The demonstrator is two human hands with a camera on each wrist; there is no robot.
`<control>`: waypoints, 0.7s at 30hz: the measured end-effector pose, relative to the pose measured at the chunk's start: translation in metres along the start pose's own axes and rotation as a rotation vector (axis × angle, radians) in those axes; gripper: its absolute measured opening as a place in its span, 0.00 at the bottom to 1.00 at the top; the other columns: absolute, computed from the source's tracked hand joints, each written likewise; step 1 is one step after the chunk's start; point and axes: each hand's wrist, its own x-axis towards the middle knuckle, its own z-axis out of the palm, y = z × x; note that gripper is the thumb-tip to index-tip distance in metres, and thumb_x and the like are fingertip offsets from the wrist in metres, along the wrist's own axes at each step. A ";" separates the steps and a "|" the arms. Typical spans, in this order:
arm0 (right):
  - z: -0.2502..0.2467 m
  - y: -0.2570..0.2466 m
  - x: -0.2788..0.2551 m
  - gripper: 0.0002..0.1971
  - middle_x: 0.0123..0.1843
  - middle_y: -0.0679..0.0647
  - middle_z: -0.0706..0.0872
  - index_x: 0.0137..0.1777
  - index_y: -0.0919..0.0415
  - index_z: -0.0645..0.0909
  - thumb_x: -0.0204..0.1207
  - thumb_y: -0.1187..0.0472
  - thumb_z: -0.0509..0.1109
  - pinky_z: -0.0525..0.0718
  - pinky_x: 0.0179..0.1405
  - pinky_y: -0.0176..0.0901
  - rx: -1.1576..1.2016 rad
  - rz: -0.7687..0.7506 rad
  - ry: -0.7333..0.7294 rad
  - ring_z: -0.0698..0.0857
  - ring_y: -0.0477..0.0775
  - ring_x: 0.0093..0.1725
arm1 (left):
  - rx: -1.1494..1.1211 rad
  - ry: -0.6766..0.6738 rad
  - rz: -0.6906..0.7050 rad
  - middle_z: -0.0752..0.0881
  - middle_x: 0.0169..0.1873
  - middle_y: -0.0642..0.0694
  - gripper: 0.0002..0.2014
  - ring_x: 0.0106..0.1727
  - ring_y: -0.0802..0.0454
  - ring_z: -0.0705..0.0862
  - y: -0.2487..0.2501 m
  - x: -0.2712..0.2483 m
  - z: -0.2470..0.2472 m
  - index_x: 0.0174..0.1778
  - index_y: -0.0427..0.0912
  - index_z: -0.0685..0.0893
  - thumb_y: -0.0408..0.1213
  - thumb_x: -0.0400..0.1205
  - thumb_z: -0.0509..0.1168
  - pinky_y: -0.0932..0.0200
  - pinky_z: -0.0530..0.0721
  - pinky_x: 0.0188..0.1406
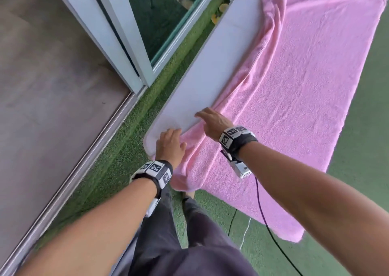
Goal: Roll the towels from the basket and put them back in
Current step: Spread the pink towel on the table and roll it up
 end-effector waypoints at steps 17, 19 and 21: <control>-0.084 0.028 0.094 0.11 0.58 0.58 0.83 0.57 0.63 0.83 0.78 0.69 0.66 0.86 0.56 0.55 -0.396 0.231 0.054 0.82 0.60 0.57 | -0.309 0.035 -0.045 0.81 0.33 0.50 0.07 0.32 0.57 0.79 -0.073 0.016 -0.069 0.41 0.40 0.78 0.25 0.82 0.61 0.73 0.70 0.23; -0.094 0.022 0.115 0.12 0.57 0.61 0.83 0.58 0.66 0.83 0.77 0.71 0.64 0.85 0.58 0.57 -0.417 0.236 0.110 0.83 0.62 0.58 | -0.315 0.057 -0.078 0.82 0.33 0.51 0.06 0.32 0.61 0.78 -0.084 0.016 -0.076 0.43 0.41 0.79 0.25 0.81 0.63 0.74 0.70 0.22; -0.098 0.008 0.138 0.13 0.58 0.62 0.83 0.59 0.67 0.83 0.78 0.73 0.63 0.86 0.58 0.52 -0.365 0.172 0.153 0.84 0.62 0.58 | -0.332 0.085 -0.112 0.85 0.40 0.49 0.06 0.35 0.59 0.80 -0.092 0.018 -0.082 0.50 0.40 0.81 0.26 0.81 0.64 0.75 0.70 0.26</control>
